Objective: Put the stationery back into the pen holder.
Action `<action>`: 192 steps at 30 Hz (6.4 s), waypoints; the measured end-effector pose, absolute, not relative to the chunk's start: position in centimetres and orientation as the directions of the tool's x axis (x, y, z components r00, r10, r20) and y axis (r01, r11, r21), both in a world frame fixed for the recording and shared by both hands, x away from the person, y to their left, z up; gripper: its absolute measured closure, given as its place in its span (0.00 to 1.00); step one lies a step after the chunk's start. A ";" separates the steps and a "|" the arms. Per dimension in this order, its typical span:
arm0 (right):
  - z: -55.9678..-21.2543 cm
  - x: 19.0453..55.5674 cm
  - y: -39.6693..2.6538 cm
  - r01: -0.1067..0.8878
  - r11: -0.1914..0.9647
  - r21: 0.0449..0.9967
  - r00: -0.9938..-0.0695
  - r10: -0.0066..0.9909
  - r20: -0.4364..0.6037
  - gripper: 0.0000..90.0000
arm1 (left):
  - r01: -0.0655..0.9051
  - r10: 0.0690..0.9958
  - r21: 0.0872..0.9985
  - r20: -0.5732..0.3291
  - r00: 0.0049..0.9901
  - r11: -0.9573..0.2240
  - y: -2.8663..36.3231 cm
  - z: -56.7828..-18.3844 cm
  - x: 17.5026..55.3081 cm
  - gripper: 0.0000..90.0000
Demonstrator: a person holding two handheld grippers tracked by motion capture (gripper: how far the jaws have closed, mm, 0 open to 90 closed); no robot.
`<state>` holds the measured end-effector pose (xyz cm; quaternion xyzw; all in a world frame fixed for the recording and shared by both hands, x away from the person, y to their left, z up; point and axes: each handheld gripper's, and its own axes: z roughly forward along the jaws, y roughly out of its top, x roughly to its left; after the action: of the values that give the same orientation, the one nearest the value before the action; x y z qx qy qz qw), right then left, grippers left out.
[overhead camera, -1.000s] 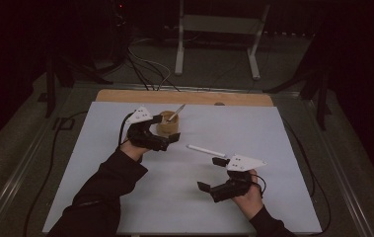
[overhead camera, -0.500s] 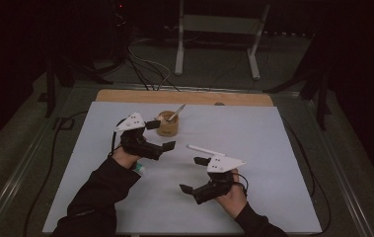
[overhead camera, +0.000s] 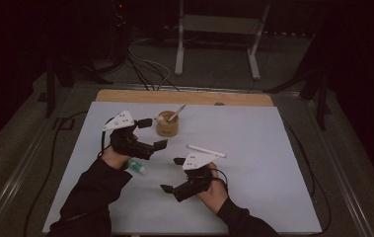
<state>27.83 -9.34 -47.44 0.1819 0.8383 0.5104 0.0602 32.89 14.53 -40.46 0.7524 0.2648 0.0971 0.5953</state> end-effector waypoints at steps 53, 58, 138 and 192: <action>-53.2 32.4 2.2 0.322 0.652 0.687 -0.891 0.453 -0.013 0.62 | 0.318 0.572 0.944 -0.213 0.792 -0.090 16.9 -40.7 33.8 0.02; -53.1 32.8 2.7 0.319 0.657 0.683 -0.894 0.449 -0.015 0.67 | 0.322 0.575 0.943 -0.216 0.789 -0.087 17.0 -40.8 33.9 0.02; -48.0 27.4 -18.4 0.534 0.323 0.781 -0.703 0.682 0.199 0.73 | 0.348 0.475 0.917 -0.222 0.851 -0.195 12.2 -42.7 33.0 0.02; -47.1 28.2 -20.2 0.436 0.032 0.899 -0.749 0.566 0.343 0.73 | 0.553 0.365 0.832 -0.505 0.782 -0.033 8.9 -46.3 33.1 0.02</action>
<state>28.19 -20.17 -47.10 0.3499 0.7161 0.6015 0.0541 33.12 8.93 -46.34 0.7146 0.3213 -0.0764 0.6166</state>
